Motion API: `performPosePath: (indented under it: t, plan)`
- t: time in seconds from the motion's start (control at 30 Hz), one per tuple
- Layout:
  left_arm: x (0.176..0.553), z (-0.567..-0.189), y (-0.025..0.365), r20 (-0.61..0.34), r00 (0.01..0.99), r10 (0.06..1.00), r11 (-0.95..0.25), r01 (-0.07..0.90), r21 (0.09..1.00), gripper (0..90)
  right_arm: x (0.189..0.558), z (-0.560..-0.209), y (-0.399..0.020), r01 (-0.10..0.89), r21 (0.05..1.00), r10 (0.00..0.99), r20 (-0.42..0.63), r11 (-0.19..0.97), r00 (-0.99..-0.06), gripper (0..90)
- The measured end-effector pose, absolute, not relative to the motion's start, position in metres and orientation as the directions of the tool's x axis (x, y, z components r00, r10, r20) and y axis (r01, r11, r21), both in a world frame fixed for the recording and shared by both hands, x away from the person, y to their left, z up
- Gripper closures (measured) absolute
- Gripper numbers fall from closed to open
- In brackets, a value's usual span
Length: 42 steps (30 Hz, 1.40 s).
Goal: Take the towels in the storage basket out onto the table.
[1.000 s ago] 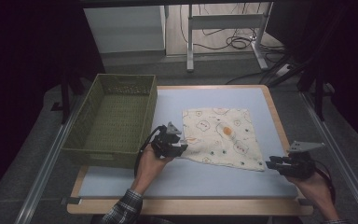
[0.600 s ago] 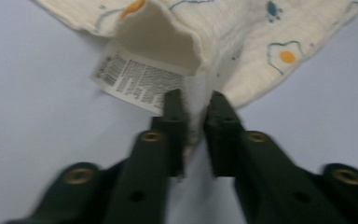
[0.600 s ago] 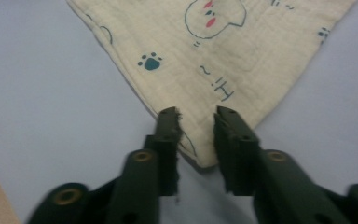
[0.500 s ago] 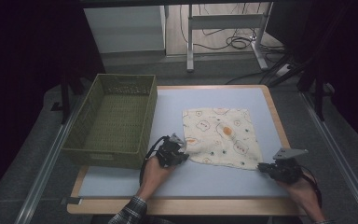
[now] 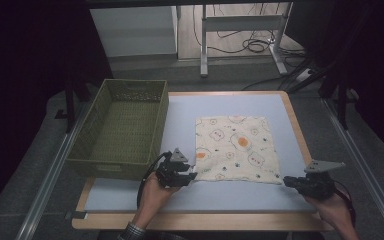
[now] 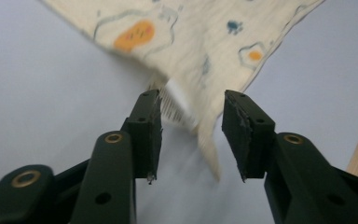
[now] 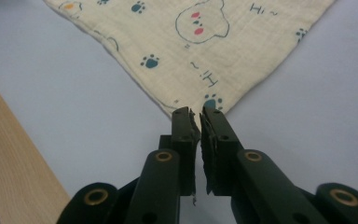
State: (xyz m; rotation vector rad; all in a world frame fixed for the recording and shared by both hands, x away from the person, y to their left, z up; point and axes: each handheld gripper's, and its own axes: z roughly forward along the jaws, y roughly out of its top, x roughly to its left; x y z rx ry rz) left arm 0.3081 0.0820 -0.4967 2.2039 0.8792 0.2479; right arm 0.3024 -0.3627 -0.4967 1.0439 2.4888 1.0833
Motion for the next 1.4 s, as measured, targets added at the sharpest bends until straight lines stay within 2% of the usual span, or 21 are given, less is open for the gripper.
performPosePath:
  t: [0.07,0.17,0.4,0.47,0.53,0.57,0.6,0.67,0.73,0.97,1.13,1.27,1.3,1.4]
  plan:
    - [0.307,-0.493,0.076,-0.048,0.756,0.652,-0.514,0.488,0.706,60.9,0.304,-0.496,-0.361,0.525,0.713,0.698,0.070,0.465,-0.713,80.6]
    - [0.308,-0.494,0.070,-0.050,0.780,0.623,-0.533,0.471,0.703,63.0,0.305,-0.497,-0.359,0.526,0.714,0.699,0.074,0.461,-0.712,79.2]
    - [0.322,-0.526,0.061,-0.022,0.773,0.634,-0.585,0.498,0.639,58.1,0.308,-0.506,-0.348,0.524,0.699,0.701,0.046,0.486,-0.711,67.1]
    - [0.323,-0.528,0.063,-0.038,0.771,0.635,-0.569,0.501,0.652,58.0,0.309,-0.509,-0.346,0.525,0.696,0.700,0.044,0.490,-0.713,67.5]
    - [0.322,-0.530,0.064,-0.061,0.768,0.638,-0.548,0.507,0.665,61.0,0.308,-0.515,-0.340,0.504,0.694,0.708,-0.010,0.514,-0.706,78.6]
    - [0.322,-0.530,0.064,-0.061,0.768,0.638,-0.548,0.507,0.665,65.5,0.308,-0.515,-0.340,0.504,0.694,0.708,-0.010,0.514,-0.706,78.6]
    - [0.320,-0.530,0.063,-0.078,0.769,0.635,-0.541,0.514,0.666,70.0,0.309,-0.515,-0.339,0.506,0.689,0.717,-0.029,0.519,-0.696,85.6]
    - [0.318,-0.529,0.061,-0.089,0.773,0.629,-0.543,0.518,0.661,81.8,0.310,-0.515,-0.341,0.518,0.691,0.721,-0.007,0.505,-0.693,87.1]
    - [0.317,-0.526,0.060,-0.084,0.776,0.626,-0.552,0.517,0.654,85.8,0.308,-0.514,-0.341,0.514,0.689,0.715,-0.008,0.511,-0.699,87.5]
    - [0.305,-0.517,0.061,-0.130,0.793,0.595,-0.550,0.519,0.655,86.7,0.294,-0.505,-0.346,0.495,0.697,0.697,-0.009,0.518,-0.717,87.5]
    - [0.286,-0.524,0.066,-0.192,0.797,0.572,-0.544,0.544,0.638,85.9,0.279,-0.504,-0.353,0.517,0.693,0.688,0.041,0.503,-0.725,87.4]
    - [0.277,-0.525,0.068,-0.214,0.803,0.556,-0.545,0.546,0.636,82.4,0.267,-0.507,-0.356,0.526,0.681,0.678,0.058,0.509,-0.732,87.4]
    - [0.275,-0.522,0.069,-0.191,0.802,0.566,-0.536,0.533,0.654,68.3,0.262,-0.508,-0.357,0.526,0.679,0.674,0.062,0.512,-0.736,86.8]
    - [0.281,-0.513,0.073,-0.159,0.785,0.598,-0.510,0.527,0.680,52.0,0.262,-0.504,-0.361,0.523,0.689,0.681,0.058,0.501,-0.730,83.9]
